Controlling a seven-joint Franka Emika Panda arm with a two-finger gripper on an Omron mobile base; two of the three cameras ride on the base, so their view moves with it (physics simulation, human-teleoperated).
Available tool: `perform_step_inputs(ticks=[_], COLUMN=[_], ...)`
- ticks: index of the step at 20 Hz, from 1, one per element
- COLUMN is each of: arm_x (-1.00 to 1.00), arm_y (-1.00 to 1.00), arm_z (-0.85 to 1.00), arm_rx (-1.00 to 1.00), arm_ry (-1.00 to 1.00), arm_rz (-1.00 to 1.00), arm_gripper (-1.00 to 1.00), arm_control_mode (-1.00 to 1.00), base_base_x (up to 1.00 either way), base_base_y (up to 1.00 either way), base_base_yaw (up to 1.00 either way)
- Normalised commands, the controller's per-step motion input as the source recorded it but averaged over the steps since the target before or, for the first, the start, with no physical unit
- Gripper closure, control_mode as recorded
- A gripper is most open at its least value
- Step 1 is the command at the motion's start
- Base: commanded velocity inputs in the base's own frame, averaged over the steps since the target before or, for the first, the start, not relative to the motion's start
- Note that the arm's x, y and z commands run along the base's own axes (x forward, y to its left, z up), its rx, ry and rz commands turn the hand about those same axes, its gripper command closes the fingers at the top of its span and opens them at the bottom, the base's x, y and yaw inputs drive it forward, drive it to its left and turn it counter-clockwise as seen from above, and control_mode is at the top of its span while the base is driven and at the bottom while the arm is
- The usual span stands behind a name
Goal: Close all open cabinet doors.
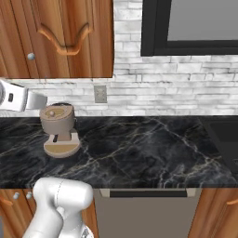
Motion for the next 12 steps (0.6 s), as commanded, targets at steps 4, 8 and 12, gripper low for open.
perform_step_inputs(ticks=[4, 8, 12], arm_x=[-0.86, -0.08, -0.09], arm_y=[-0.5, -0.07, 0.0], arm_z=[-0.01, -0.01, -0.04], arm_rx=[0.05, 0.0, 0.0], arm_ry=[0.44, 0.08, 0.0], arm_rz=[-0.04, 0.0, 0.0], arm_gripper=[-1.0, -1.0, -1.0], arm_control_mode=[-1.0, -1.0, -1.0], base_base_x=[0.0, 0.0, 0.0], base_base_y=[0.0, 0.0, 0.0], base_base_yaw=[0.0, 0.0, 0.0])
